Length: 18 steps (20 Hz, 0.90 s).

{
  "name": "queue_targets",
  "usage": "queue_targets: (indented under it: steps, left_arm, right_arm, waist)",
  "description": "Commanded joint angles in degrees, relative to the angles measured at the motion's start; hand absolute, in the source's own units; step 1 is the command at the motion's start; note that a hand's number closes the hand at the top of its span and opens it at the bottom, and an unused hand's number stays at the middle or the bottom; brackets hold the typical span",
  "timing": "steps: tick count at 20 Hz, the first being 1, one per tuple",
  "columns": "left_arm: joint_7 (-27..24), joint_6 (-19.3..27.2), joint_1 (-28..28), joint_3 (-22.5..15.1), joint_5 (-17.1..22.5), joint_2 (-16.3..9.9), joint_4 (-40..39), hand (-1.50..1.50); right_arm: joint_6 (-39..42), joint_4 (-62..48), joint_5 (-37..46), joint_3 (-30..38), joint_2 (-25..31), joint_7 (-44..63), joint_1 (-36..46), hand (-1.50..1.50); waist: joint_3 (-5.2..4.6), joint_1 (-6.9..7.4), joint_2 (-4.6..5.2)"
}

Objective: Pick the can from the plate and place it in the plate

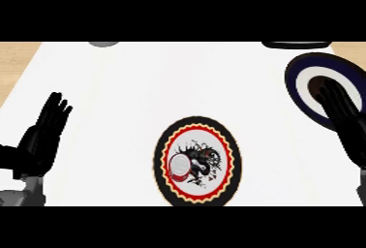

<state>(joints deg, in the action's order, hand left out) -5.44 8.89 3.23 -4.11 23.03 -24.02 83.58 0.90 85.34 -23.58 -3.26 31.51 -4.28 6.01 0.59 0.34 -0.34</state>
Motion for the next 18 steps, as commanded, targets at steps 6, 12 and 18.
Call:
queue_targets:
  steps: [6, 12, 18]
  left_arm:
    - [-3.0, -5.2, 7.4, -4.9, -7.9, -6.6, 7.1, 0.0]
    - [1.6, -6.8, 11.7, -10.8, -10.4, -4.7, 7.7, 0.0]
    - [1.6, -7.6, 10.0, -10.3, -10.4, -4.8, 8.8, 0.0]
  right_arm:
    - [-6.4, -14.6, -18.9, -4.4, -22.8, 19.9, -9.1, -1.5]
    - [-14.2, -11.6, 10.3, -22.5, -8.3, 36.9, 6.2, -1.5]
    - [-19.1, -10.9, 16.9, -29.1, -14.8, 62.0, 22.1, -1.5]
  waist:
    - [0.31, -0.65, 1.93]
    - [-0.91, 2.3, 0.74]
    - [-0.76, 1.84, 0.22]
